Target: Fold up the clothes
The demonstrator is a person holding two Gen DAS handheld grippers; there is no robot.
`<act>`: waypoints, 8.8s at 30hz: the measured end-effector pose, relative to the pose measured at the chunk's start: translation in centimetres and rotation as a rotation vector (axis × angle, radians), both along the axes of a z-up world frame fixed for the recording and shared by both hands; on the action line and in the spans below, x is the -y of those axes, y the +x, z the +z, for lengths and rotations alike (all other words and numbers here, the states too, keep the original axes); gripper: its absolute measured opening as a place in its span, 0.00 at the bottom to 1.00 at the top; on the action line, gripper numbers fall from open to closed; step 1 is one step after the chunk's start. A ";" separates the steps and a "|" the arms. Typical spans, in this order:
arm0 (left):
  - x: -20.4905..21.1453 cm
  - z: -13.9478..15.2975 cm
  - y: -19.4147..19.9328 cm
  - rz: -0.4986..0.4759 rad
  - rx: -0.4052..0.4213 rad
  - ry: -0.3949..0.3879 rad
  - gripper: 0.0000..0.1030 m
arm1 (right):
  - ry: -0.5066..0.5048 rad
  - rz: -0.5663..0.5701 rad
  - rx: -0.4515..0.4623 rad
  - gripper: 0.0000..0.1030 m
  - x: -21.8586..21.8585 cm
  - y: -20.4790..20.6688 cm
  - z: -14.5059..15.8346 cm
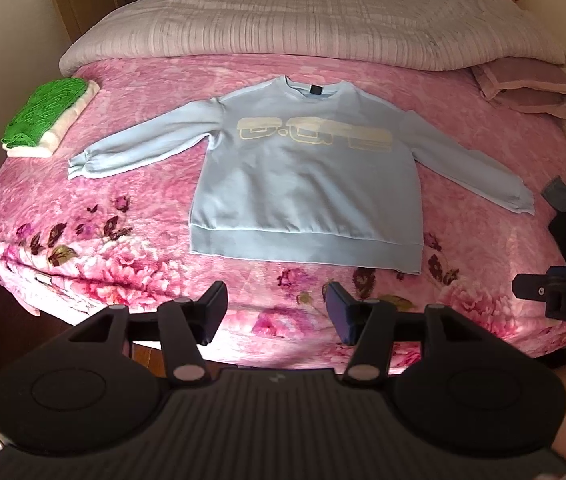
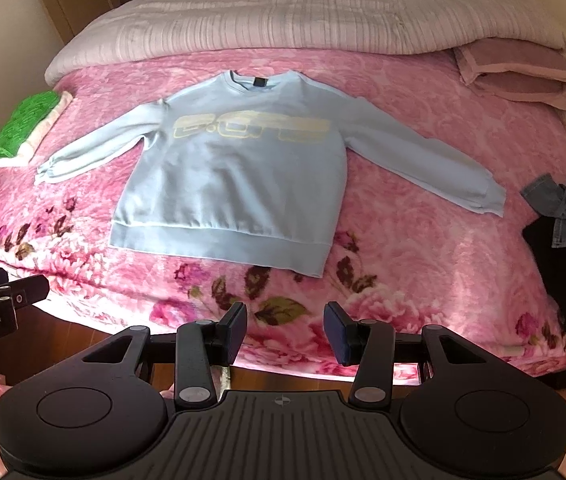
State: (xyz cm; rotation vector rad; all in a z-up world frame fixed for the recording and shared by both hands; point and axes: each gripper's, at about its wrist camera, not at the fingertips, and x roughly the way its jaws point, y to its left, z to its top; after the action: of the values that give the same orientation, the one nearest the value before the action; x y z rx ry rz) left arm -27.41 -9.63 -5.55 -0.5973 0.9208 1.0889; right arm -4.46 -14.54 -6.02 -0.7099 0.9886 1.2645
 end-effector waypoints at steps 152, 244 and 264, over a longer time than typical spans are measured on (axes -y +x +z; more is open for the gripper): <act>-46.5 -27.8 -6.2 0.051 0.360 -0.159 0.27 | 0.220 -0.300 -0.607 0.04 -44.3 8.7 -31.1; -42.7 -27.9 7.8 -0.282 0.000 -0.052 0.15 | 0.157 -0.573 -0.259 0.14 -27.6 21.4 -30.2; -40.6 -27.4 9.9 -0.141 0.105 -0.168 0.16 | 0.510 -1.420 -0.467 0.19 -7.5 42.8 -33.1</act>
State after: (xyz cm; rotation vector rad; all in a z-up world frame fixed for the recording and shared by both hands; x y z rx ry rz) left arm -17.49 30.96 -32.94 -0.7101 0.9542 0.8512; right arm 38.31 -7.08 -39.13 0.6915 1.1020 0.3166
